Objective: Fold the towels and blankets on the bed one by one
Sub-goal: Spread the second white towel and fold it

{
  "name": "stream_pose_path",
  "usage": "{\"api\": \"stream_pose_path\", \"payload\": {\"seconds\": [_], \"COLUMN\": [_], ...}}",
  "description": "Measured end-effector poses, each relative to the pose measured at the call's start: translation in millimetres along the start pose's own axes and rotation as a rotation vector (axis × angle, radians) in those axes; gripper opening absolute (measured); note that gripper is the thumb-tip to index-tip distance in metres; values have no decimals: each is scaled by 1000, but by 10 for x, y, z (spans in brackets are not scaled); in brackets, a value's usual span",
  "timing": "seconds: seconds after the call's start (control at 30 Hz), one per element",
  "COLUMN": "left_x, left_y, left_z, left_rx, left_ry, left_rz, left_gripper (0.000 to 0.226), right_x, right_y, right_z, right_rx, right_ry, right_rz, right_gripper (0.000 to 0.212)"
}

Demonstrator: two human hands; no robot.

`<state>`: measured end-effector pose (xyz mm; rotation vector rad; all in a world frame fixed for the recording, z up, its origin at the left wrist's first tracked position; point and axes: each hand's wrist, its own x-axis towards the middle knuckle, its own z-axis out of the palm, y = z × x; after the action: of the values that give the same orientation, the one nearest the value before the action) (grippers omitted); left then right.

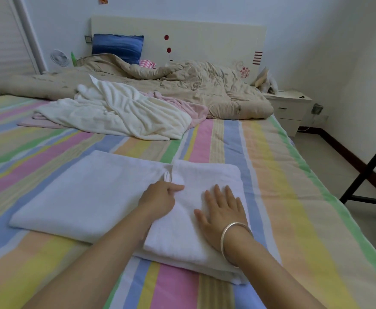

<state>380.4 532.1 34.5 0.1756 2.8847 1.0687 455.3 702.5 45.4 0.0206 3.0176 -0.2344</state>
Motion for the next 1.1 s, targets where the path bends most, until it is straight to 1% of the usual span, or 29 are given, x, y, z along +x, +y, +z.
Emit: {"api": "stream_pose_path", "payload": {"seconds": [0.07, 0.17, 0.27, 0.33, 0.4, 0.47, 0.5, 0.53, 0.6, 0.63, 0.7, 0.77, 0.9, 0.97, 1.03, 1.1], "left_x": [-41, -59, -130, -214, -380, -612, -744, -890, -1133, -1220, -1313, -1334, -1206, -1126, -1029, -907], "left_y": [-116, -159, -223, -311, -427, -591, -673, -768, -958, -1041, -1182, -1277, -1258, -1199, -1178, -1132], "left_z": [34, 29, -130, -274, -422, -542, -592, -656, -800, -884, -1011, -1072, -1068, -1052, -1031, -1048], "left_rx": [-42, -58, -235, -375, -580, -803, -893, -946, -978, -983, -1037, -1139, -1522, -1641, -1724, -1750], "left_ry": [19, 6, 44, 116, 200, 227, 204, 169, 88, 60, 56, 120, 318, 388, 408, 410], "left_rz": [34, 94, 64, -39, -187, -337, -395, -451, -560, -617, -702, -721, -722, -709, -687, -636], "left_gripper": [38, 35, 31, 26, 23, 25, 24, 22, 18, 17, 17, 24, 47, 47, 44, 39], "right_x": [58, 89, 61, 65, 75, 30, -24, -104, -210, -209, -158, -125, -127, -146, -152, -147], "right_y": [-73, -52, -36, -60, -164, -376, -506, -658, -884, -932, -950, -958, -955, -947, -926, -909], "right_z": [60, 110, 153, 141, 113, 118, 149, 199, 343, 412, 482, 493, 504, 492, 496, 495], "right_rx": [-37, -36, -49, -65, -86, -55, -27, -6, -14, -28, -39, -51, -53, -38, -17, 4], "right_ry": [-38, -73, -67, -58, -18, 25, 36, 40, 39, 43, 66, 68, 64, 62, 70, 67], "right_rz": [9, 36, 48, 69, 99, 87, 43, -16, -105, -109, -77, -67, -64, -63, -63, -58], "right_gripper": [68, 69, 69, 70, 70, 73, 78, 88, 113, 117, 112, 109, 107, 106, 106, 100]}}
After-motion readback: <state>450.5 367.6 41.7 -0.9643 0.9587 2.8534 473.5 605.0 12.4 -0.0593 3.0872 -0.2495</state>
